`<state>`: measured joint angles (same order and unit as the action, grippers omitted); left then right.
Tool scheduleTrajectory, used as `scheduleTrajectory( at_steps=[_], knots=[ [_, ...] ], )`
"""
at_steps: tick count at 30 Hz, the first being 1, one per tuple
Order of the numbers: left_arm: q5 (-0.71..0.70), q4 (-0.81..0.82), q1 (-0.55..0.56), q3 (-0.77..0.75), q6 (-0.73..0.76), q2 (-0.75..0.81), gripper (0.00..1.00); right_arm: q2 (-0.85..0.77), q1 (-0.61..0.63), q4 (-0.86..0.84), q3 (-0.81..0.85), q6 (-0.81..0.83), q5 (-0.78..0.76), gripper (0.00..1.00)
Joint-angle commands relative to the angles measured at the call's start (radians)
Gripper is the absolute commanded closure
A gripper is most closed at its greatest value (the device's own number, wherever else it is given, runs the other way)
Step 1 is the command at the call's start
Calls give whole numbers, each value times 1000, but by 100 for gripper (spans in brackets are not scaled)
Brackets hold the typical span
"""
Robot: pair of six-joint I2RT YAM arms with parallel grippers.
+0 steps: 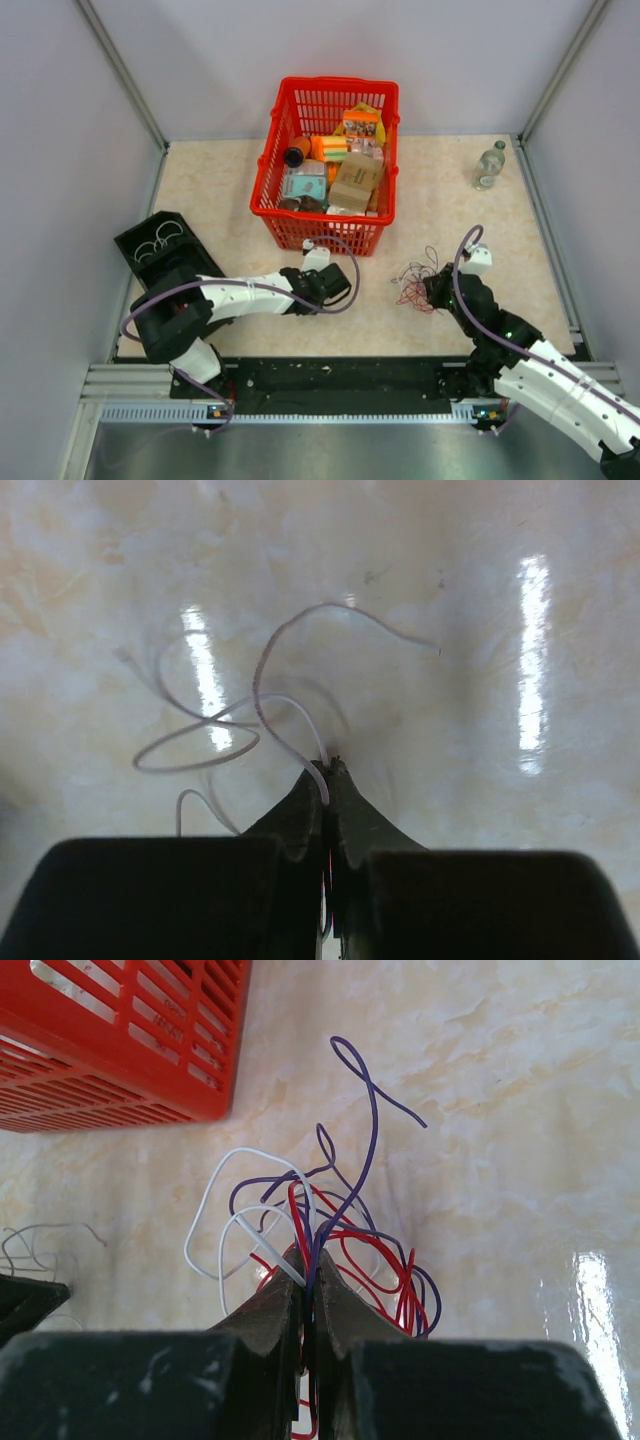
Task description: Untangle the cables
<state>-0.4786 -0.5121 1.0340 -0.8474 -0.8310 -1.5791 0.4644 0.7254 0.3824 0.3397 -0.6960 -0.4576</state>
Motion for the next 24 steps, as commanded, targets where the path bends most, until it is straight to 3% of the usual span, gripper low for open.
scheduleTrajectory(
  at_steps=[1, 4, 7, 10, 16, 20, 24],
  knots=[
    [-101, -113, -31, -30, 26, 123, 100, -24, -4, -34, 7, 26, 4, 100],
    [15, -128, -182, -12, 110, 354, 100, -33, -4, -34, 8, 33, 5, 100],
    [174, -129, -441, 13, 182, 557, 100, -30, -4, -36, 18, 38, -3, 100],
    [213, -193, -725, -68, 257, 625, 100, -18, -4, -51, 30, 41, 4, 100],
    [357, -166, -1193, -258, 282, 449, 100, 22, -4, -91, 35, 75, 10, 100],
    [383, -68, -1363, -334, 186, 282, 100, 30, -4, -96, 35, 84, 7, 100],
    [425, -98, -1473, -470, 118, 59, 100, 25, -4, -99, 36, 93, 14, 100]
  ],
)
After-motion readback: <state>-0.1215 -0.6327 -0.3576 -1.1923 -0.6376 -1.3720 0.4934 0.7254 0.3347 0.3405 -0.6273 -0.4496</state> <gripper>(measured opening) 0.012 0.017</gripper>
